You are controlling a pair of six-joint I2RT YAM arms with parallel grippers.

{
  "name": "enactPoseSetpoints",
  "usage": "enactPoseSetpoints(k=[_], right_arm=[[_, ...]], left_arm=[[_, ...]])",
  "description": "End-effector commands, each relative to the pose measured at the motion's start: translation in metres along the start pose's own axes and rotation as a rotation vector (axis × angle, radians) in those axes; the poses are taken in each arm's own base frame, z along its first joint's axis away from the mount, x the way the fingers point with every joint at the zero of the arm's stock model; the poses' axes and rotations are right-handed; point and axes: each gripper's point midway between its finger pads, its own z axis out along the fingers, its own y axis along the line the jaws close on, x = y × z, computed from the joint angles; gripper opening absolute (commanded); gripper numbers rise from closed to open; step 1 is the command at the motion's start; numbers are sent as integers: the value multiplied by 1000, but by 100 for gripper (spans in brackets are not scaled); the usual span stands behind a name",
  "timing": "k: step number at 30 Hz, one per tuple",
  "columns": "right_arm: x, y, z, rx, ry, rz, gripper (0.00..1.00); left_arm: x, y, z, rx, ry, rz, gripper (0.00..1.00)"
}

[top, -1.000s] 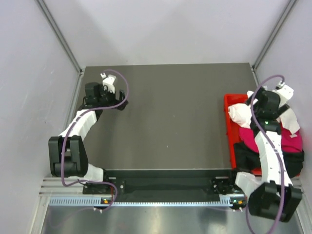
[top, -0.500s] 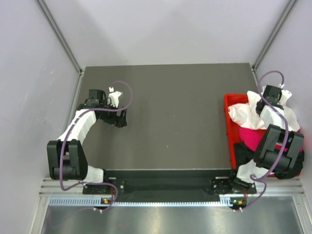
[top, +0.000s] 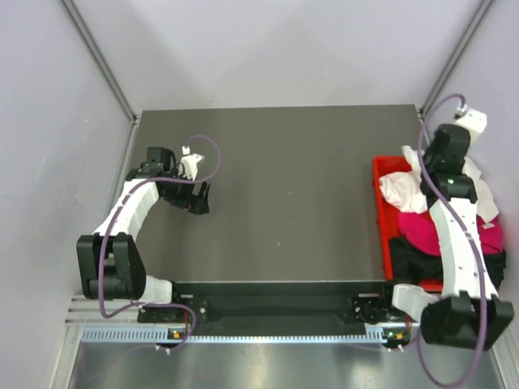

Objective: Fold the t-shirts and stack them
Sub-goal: Grab the tshirt from the pile

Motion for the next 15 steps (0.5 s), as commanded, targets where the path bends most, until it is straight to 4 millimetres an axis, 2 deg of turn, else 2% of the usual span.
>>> enactPoseSetpoints(k=[1,2,3,4,5,6,7,8,10,11,13,14,15], right_arm=[[-85,53,-85,-217,-225,-26,0],[-111,66,-111,-299,-283,-4,0],[-117,95,-137,-417,-304,-13,0],[-125,113,-156,-509,-324,-15,0],[-135,143,-191,-650,-351,-27,0],[-140,161,-210,-735,-368,-31,0],[-153,179,-242,-865,-399,-29,0],[-142,213,-271,-1007,-380,-69,0],[-142,248,-328,-1254,-404,-92,0],[-143,270,-368,-1390,-426,-103,0],[-144,287,-411,-1538,-446,-108,0],[-145,298,-440,-1634,-445,-95,0],[-151,301,-455,-1689,-464,-71,0]], left_arm=[[-14,-6,-19,0,-45,42,98],[-15,-6,-21,-6,-46,45,98],[-16,-5,-24,-20,-51,40,98],[-18,-4,-25,-28,-57,39,98],[-21,-3,-29,-40,-68,39,98],[-23,-1,-31,-56,-73,30,98],[-29,1,-35,-74,-86,29,98],[-32,4,-38,-89,-93,25,98],[-36,13,-44,-156,-98,7,99],[-41,18,-49,-188,-112,4,99],[-46,31,-56,-264,-124,-15,99],[-50,34,-61,-287,-136,-18,99],[-53,37,-65,-306,-149,-24,99]])
